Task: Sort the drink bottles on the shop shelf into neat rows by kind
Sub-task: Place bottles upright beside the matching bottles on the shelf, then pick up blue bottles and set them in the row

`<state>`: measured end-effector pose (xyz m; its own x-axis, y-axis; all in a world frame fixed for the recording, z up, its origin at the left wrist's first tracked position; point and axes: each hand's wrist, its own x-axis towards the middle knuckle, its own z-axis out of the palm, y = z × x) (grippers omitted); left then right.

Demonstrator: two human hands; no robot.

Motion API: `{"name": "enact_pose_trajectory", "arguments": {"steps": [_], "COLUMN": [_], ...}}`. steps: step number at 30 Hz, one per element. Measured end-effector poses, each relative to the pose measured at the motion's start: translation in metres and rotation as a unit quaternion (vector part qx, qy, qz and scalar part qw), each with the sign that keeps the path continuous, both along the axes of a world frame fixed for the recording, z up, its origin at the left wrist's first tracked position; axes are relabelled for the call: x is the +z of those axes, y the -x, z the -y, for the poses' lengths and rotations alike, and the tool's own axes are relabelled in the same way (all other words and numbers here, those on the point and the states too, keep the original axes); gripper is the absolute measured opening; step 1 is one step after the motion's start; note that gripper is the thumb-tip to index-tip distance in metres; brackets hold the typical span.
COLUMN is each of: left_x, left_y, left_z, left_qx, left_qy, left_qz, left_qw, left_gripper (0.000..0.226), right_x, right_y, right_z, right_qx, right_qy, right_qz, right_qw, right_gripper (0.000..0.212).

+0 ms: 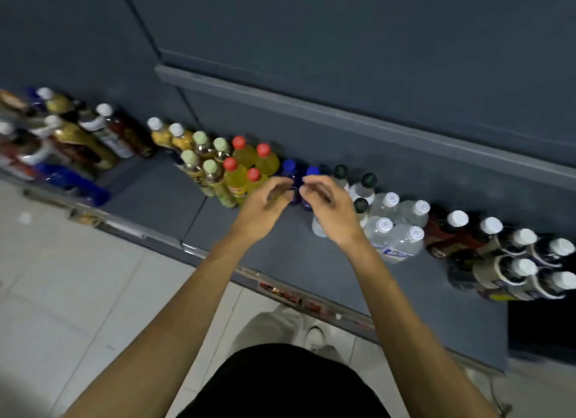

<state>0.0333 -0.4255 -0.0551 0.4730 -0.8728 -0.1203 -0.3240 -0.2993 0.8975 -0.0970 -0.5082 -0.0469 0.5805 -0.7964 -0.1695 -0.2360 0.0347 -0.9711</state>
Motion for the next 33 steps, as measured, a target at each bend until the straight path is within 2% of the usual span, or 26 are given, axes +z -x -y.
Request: {"name": "enact_pose_trajectory", "arguments": {"steps": [3, 5, 8, 15, 21, 25, 28, 30, 33], "left_x": [0.014, 0.027, 0.044, 0.051, 0.044, 0.036, 0.032, 0.030, 0.023], "left_y": [-0.013, -0.026, -0.038, -0.073, -0.125, -0.166, -0.193, -0.213, -0.246], "left_z": [-0.050, -0.087, -0.139, -0.246, -0.332, -0.399, -0.437, -0.456, -0.469], "left_qx": [0.041, 0.093, 0.169, 0.278, 0.301, 0.251, 0.269, 0.285, 0.308], "left_qy": [-0.029, -0.023, 0.012, 0.000, -0.014, -0.062, -0.044, -0.037, -0.019], "left_qz": [0.022, 0.022, 0.010, 0.053, 0.060, 0.045, -0.006, -0.007, -0.006], "left_qw": [0.998, 0.995, 0.986, 0.959, 0.952, 0.965, 0.962, 0.958, 0.951], "left_gripper": [0.022, 0.019, 0.020, 0.025, 0.029, 0.046, 0.047, 0.046, 0.041], "right_x": [-0.001, 0.001, 0.014, 0.038, 0.041, 0.042, 0.039, 0.031, 0.021], "right_y": [-0.022, -0.041, -0.069, -0.140, -0.212, -0.256, -0.292, -0.313, -0.336], "right_z": [-0.029, -0.050, -0.080, -0.159, -0.238, -0.300, -0.339, -0.357, -0.372], "right_qx": [0.073, 0.113, 0.166, 0.302, 0.341, 0.354, 0.364, 0.371, 0.424], "right_qy": [-0.073, -0.081, -0.056, 0.010, 0.025, 0.003, 0.006, 0.010, 0.009], "right_qz": [0.004, -0.009, -0.005, -0.022, -0.041, -0.059, -0.078, -0.087, -0.118], "right_qw": [0.995, 0.990, 0.985, 0.953, 0.939, 0.934, 0.928, 0.924, 0.898], "right_gripper": [0.024, 0.033, 0.036, 0.039, 0.041, 0.037, 0.040, 0.044, 0.055]}}
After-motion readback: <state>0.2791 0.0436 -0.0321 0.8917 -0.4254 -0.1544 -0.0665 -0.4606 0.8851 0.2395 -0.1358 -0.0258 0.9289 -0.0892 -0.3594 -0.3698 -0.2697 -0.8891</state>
